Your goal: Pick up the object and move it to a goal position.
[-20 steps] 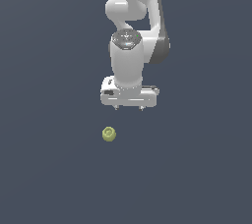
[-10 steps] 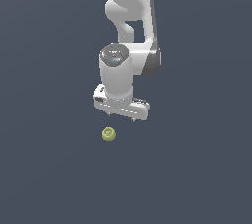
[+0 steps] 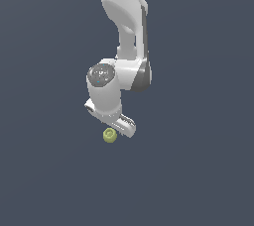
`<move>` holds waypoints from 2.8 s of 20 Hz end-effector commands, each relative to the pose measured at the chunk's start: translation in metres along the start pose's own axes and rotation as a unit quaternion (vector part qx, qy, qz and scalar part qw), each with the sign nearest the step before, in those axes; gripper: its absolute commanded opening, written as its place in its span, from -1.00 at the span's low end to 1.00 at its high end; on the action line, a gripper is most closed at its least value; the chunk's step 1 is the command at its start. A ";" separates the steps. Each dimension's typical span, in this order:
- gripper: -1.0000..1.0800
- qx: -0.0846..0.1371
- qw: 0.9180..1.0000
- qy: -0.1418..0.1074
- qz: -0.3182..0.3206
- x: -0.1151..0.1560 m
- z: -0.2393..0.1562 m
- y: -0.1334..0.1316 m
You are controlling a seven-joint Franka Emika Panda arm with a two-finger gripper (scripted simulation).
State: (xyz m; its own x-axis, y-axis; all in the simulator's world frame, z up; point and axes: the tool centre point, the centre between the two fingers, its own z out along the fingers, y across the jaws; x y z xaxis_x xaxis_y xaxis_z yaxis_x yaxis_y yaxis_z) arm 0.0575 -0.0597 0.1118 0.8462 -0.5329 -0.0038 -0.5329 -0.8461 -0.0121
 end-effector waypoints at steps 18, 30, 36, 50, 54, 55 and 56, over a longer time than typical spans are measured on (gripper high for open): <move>0.92 -0.006 0.998 0.002 0.057 0.016 0.036 0.012; -1.00 -0.006 0.998 0.002 0.059 0.017 0.067 0.012; -1.00 -0.006 0.998 0.002 0.059 0.017 0.067 0.012; -1.00 -0.006 0.998 0.002 0.059 0.003 0.053 0.010; -1.00 -0.006 0.998 0.002 0.059 -0.011 0.038 0.008; -1.00 -0.006 0.998 0.002 0.059 -0.016 0.033 0.007; -1.00 -0.006 0.998 0.002 0.059 -0.021 0.029 0.007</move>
State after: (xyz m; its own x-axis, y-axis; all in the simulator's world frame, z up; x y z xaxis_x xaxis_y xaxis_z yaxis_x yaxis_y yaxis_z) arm 0.0416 -0.0585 0.0759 0.7776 -0.6288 -0.0012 -0.6288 -0.7776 0.0004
